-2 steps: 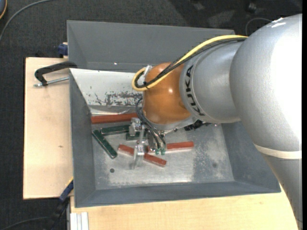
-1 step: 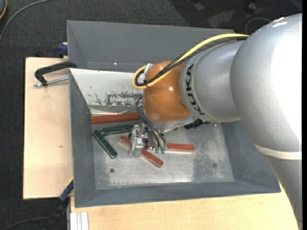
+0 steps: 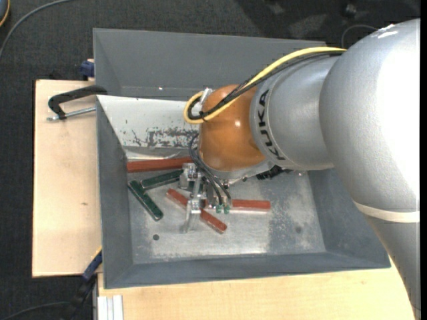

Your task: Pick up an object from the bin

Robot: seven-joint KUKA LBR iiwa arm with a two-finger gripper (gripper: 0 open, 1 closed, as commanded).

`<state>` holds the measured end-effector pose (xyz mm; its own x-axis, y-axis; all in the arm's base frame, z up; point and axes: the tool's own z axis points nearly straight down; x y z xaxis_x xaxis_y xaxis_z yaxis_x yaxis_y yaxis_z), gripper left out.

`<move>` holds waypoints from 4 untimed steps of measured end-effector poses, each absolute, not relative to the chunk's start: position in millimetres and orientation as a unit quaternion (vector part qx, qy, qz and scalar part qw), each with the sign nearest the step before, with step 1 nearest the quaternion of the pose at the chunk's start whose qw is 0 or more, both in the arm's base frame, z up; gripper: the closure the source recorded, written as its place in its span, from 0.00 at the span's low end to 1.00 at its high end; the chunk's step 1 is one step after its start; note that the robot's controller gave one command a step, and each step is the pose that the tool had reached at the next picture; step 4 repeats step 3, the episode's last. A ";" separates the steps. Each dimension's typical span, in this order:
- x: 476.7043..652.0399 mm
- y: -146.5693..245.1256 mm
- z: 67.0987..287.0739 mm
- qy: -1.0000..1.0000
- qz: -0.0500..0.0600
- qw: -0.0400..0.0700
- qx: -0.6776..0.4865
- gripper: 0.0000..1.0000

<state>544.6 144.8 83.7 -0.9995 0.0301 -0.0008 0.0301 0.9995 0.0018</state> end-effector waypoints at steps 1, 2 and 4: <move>500.6 117.5 70.1 0.999 0.000 -0.003 0.040 0.00; 502.6 118.7 70.9 0.999 0.001 0.000 0.039 1.00; 548.5 121.4 204.4 0.999 0.002 0.008 0.031 1.00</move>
Offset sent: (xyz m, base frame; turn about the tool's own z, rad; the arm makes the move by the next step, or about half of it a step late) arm -0.0424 -0.0269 -0.0133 0.0486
